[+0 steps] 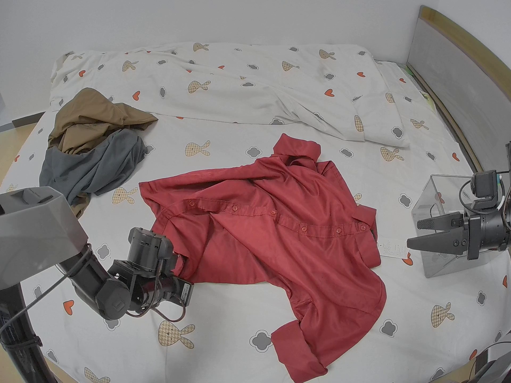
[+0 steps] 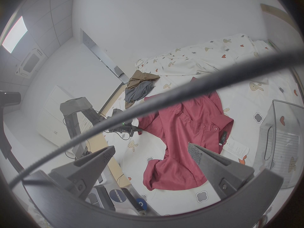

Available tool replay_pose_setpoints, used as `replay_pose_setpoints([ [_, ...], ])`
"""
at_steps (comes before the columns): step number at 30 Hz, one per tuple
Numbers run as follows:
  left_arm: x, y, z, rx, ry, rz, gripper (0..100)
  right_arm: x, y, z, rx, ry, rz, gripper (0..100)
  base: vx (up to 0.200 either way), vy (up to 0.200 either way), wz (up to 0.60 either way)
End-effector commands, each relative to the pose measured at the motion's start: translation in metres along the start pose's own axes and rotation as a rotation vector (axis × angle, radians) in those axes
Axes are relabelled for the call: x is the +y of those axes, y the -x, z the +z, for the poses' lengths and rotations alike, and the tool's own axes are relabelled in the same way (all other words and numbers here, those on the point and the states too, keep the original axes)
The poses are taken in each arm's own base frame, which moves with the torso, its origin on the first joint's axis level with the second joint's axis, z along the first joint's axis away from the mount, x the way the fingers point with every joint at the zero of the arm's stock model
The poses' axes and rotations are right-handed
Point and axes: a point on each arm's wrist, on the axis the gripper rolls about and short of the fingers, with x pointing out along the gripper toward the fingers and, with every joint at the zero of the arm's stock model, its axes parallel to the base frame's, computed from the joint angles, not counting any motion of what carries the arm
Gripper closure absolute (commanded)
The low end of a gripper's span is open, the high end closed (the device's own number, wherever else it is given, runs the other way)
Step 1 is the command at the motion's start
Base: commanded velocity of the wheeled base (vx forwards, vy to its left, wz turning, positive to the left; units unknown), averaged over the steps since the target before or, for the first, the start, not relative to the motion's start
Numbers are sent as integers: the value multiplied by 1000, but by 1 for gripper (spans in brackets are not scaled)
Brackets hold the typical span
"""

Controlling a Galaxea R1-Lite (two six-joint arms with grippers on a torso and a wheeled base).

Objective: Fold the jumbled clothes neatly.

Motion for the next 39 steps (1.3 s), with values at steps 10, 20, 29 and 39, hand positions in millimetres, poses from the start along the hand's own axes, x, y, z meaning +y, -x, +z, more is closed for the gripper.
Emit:
replay_pose_setpoints([
  [10,24,77,27,-149,109,15,100,0,-1,0,2,0,3,0,0,0,0],
  [20,50,169,48,-16,355,-261,100,1,-8,-1,29,-3,25,0,0,0,0],
  [29,85,148,33,123,512,-360,100,8,-38,-20,175,-2,24,0,0,0,0],
  [39,97,119,24,203,564,-337,100,34,-117,-81,563,142,-129,0,0,0,0],
])
